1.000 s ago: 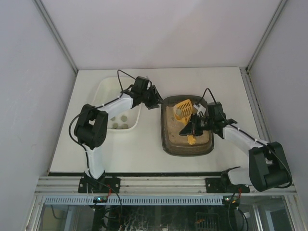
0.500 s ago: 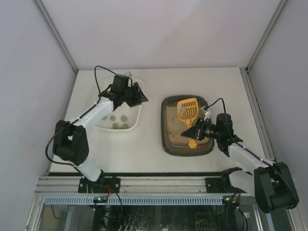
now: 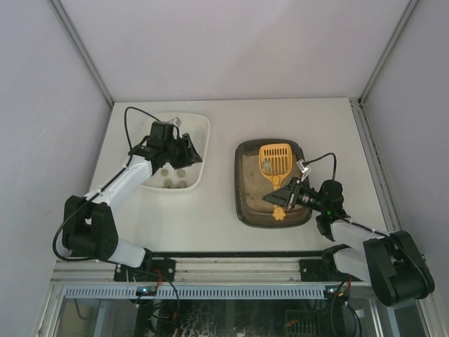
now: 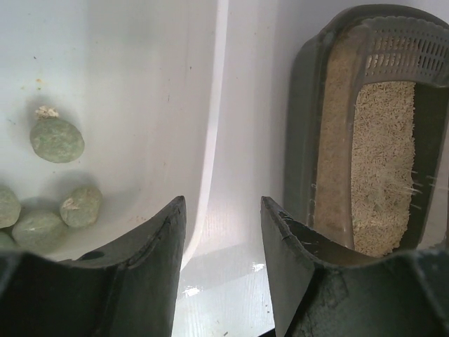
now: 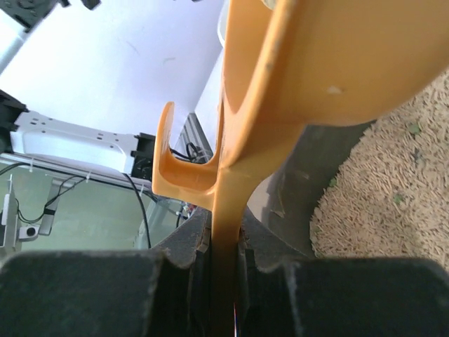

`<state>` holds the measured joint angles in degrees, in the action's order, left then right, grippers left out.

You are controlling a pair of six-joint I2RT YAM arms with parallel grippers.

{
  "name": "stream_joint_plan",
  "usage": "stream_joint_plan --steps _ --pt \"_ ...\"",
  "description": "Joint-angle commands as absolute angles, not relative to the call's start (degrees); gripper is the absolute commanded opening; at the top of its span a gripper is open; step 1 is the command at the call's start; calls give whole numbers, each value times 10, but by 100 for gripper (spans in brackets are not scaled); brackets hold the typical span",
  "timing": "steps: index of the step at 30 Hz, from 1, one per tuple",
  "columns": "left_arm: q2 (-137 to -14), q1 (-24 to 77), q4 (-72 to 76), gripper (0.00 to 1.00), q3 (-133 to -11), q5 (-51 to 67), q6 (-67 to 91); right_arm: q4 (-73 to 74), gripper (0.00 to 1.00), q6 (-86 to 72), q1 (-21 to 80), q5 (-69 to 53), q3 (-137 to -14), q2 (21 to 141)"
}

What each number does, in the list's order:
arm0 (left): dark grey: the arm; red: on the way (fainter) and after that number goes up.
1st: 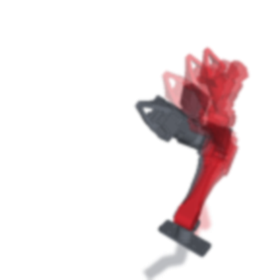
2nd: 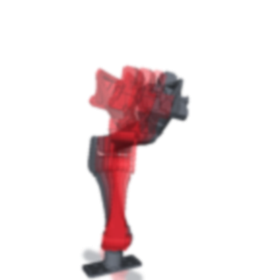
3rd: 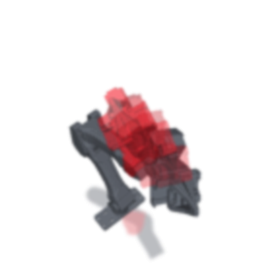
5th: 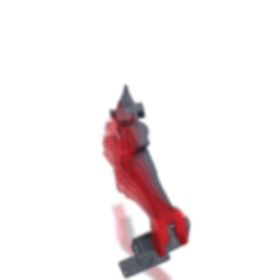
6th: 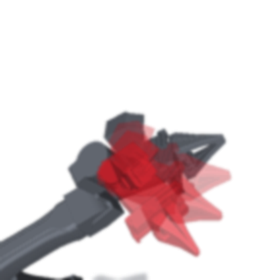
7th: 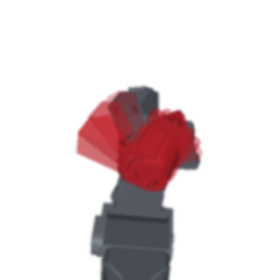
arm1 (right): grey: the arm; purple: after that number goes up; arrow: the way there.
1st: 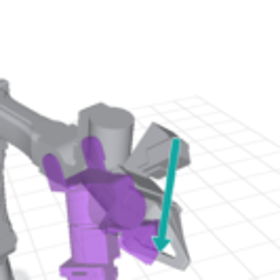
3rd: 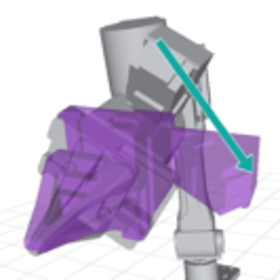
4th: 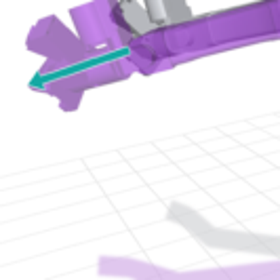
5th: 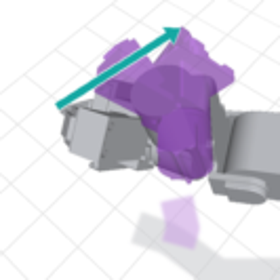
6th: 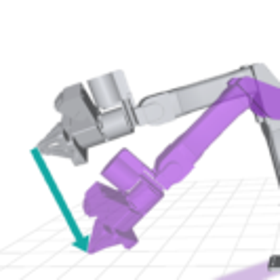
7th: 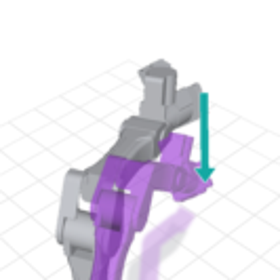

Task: Clean the litter box

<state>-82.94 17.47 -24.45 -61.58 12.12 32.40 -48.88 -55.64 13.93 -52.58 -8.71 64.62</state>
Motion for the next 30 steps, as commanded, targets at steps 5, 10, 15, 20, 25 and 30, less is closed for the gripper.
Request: stream_joint_plan --steps 5,10,15,20,25,30 --pt "-811 166 -248 52 -610 122 302 -575 0 -751 126 -557 -149 624" --pt "-812 163 -252 52 -611 127 304 -360 0 -708 131 -546 -149 531" --pt "-799 161 -259 56 -610 142 305 -394 0 -827 108 -578 -88 466" --pt "-779 161 -260 91 -610 140 301 -187 0 -707 152 -555 -117 427" --pt "-776 159 -268 100 -615 140 299 -153 0 -677 170 -533 -145 463" --pt "-759 151 -275 100 -618 141 282 -113 0 -634 163 -508 -168 459"
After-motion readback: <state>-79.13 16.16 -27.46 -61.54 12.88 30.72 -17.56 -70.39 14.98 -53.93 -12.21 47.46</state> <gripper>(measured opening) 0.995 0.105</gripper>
